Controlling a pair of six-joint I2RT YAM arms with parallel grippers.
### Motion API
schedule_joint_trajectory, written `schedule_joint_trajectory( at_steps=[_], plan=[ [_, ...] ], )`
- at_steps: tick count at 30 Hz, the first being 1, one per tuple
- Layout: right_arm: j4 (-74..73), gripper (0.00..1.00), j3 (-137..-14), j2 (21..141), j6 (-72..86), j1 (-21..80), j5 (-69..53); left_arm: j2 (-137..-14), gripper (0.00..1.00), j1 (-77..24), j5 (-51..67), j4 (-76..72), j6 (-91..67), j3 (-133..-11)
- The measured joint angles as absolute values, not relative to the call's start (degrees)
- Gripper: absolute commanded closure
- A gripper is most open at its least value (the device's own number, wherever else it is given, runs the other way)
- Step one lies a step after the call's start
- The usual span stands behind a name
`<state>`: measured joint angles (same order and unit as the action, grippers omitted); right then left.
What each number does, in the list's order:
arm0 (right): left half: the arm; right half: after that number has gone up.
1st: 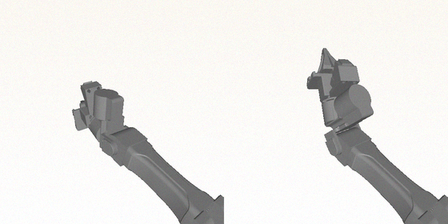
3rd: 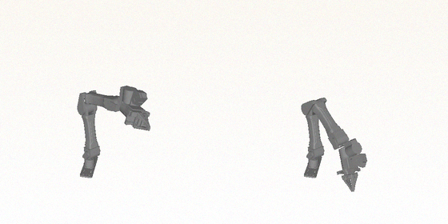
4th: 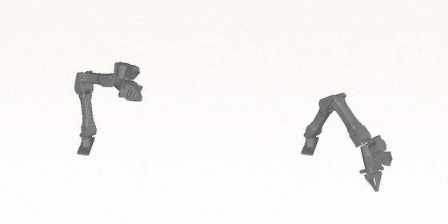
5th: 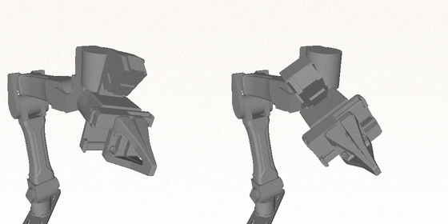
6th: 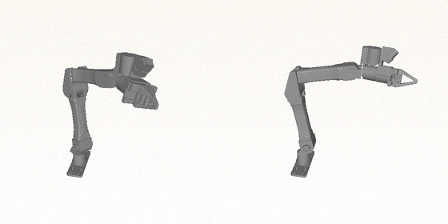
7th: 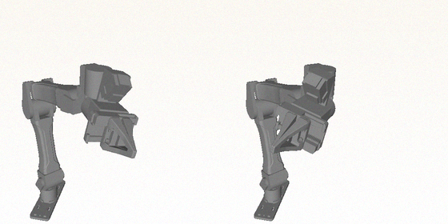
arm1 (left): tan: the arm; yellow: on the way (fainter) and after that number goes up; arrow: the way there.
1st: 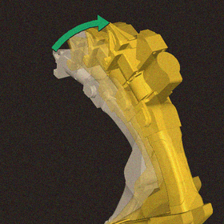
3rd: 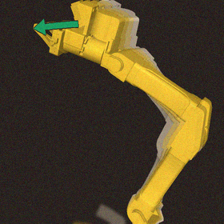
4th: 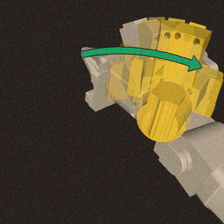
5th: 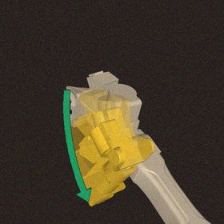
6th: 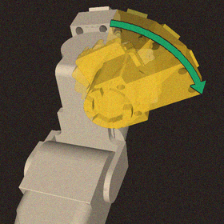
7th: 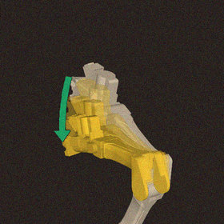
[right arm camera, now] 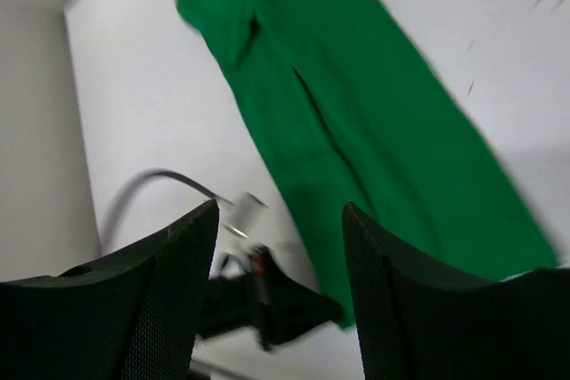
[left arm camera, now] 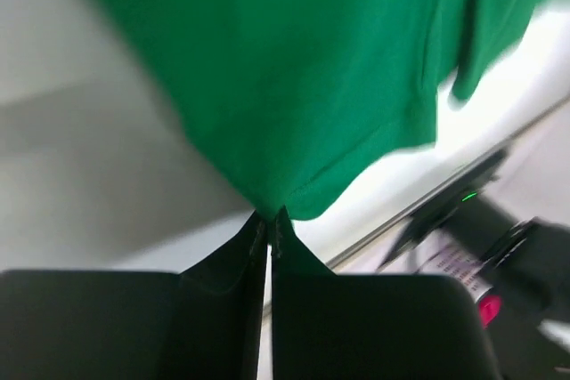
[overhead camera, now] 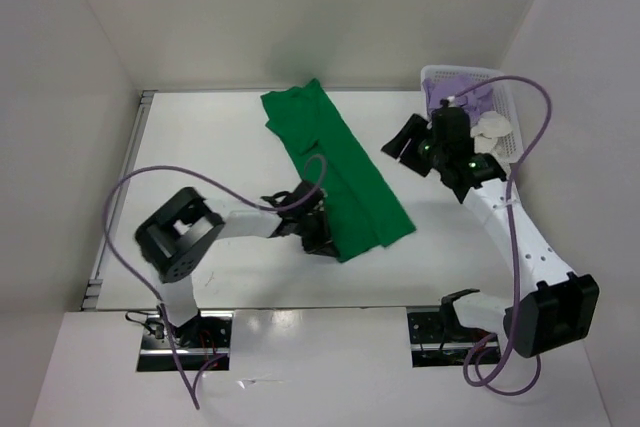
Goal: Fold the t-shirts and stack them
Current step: Rotate the tshirt 90 degrees, then grab the bottom of the folded rectangular tshirt with both arms
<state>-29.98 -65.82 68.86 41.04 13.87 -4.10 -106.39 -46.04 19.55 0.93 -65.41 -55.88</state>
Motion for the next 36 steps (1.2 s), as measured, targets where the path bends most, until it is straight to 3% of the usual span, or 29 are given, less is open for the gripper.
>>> schedule_joint_trajectory(
  at_steps=[5,11,18,31,36],
  plan=[
    [-29.9,0.39,-59.0,69.6,43.8,22.5,-3.6,-86.5,0.96,-34.4,21.1,11.5,-58.3,-41.1],
    [-28.8,0.46,-50.9,69.0,47.1,28.1,-3.2,-69.1,0.93,-27.4,23.4,20.4,-52.1,-34.8],
    [-28.2,0.51,-38.7,67.0,52.0,29.2,-5.3,-69.4,0.84,-27.3,26.5,25.7,-50.0,-30.7],
    [-20.5,0.49,-26.1,66.8,61.1,38.5,-11.5,-72.3,0.81,-27.8,27.1,24.9,-49.8,-29.6],
    [-18.3,0.55,-23.5,66.5,62.7,38.8,-13.6,-72.3,0.81,-28.2,27.2,24.8,-49.8,-29.6]
  ],
)
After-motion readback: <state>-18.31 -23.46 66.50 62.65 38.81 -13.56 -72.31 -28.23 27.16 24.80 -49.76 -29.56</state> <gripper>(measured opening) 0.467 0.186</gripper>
